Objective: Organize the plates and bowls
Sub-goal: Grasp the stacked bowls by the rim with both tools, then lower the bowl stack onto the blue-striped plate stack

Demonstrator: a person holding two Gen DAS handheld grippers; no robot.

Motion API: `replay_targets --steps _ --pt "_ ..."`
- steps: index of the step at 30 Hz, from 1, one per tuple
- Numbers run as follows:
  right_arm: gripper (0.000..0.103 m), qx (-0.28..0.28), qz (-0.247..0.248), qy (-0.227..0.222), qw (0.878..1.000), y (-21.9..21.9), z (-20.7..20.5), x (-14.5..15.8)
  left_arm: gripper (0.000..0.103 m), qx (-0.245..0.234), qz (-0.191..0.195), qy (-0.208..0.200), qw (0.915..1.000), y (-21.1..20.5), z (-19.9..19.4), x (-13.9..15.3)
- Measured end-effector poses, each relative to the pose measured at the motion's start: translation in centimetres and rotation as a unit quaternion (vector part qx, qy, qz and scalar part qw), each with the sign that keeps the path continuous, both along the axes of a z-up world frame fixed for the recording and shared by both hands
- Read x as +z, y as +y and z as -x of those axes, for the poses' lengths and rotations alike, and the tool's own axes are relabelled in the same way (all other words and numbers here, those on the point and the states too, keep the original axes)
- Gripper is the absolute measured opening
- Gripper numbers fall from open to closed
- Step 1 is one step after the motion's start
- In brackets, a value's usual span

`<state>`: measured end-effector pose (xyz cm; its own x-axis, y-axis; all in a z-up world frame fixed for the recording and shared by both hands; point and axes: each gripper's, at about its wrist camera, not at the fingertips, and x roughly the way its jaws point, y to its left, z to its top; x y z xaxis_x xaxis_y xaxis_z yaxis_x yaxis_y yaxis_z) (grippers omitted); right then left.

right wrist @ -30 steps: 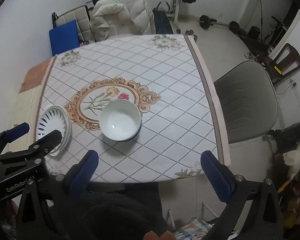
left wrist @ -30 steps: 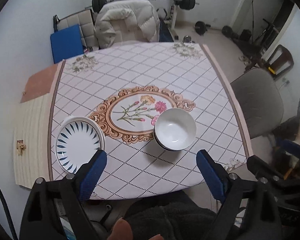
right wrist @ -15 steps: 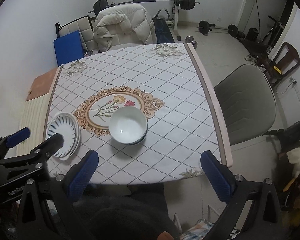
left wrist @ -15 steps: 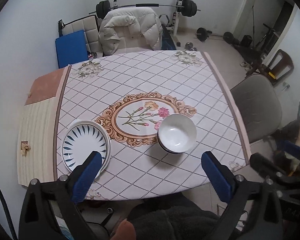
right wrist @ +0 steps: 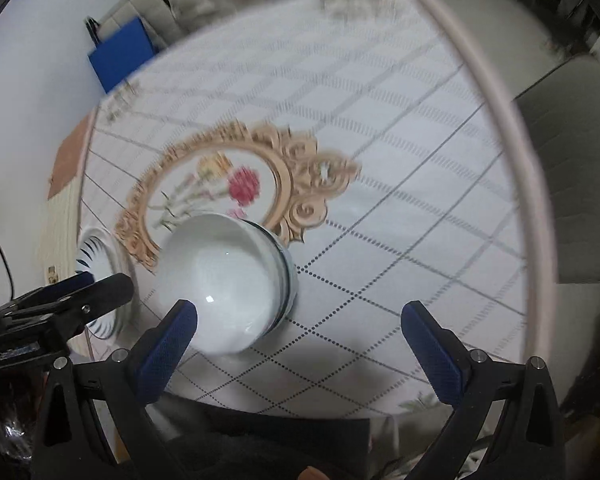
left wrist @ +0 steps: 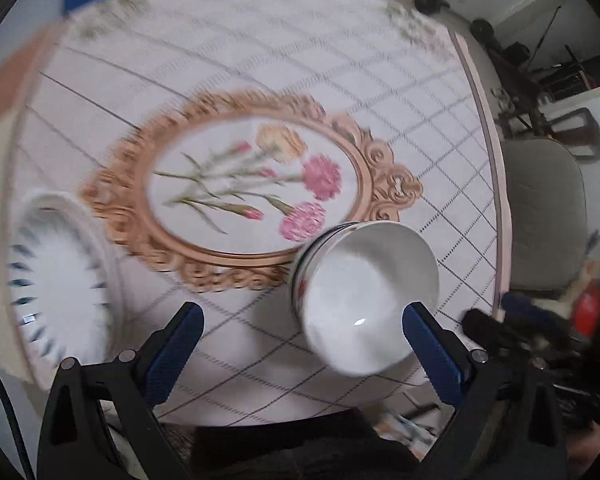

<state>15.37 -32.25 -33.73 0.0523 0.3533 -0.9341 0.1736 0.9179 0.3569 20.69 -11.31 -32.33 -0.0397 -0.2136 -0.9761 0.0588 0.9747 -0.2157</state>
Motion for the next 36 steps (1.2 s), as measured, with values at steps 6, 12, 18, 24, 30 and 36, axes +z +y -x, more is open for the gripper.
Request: replay_targets --steps 6,12,18,24,30,36 --pt "0.102 0.019 -0.096 0.056 0.994 0.5 -2.4 -6.9 0.1 -0.009 0.047 0.06 0.9971 -0.2 -2.1 -5.9" --pt "0.102 0.06 -0.142 0.089 0.984 2.1 -4.0 -10.9 0.099 -0.018 0.072 0.094 0.9928 -0.4 -3.2 -9.7" --pt "0.1 0.09 -0.19 0.102 0.972 3.4 -4.6 -13.0 0.084 0.006 0.139 0.116 0.9835 -0.1 -3.4 -11.5" --pt "0.069 0.112 -0.206 0.102 0.967 5.3 -5.1 -13.1 0.07 0.0 0.149 0.111 0.9826 -1.3 -3.2 -10.7" --pt "0.069 0.121 -0.201 0.088 0.968 5.7 -4.9 -12.7 0.071 0.016 0.131 0.093 0.9869 -1.2 -2.5 -9.7" --pt "0.069 0.13 -0.196 0.074 0.969 5.6 -5.2 -10.9 0.071 0.014 0.124 0.073 0.9894 -1.5 -2.2 -8.7"
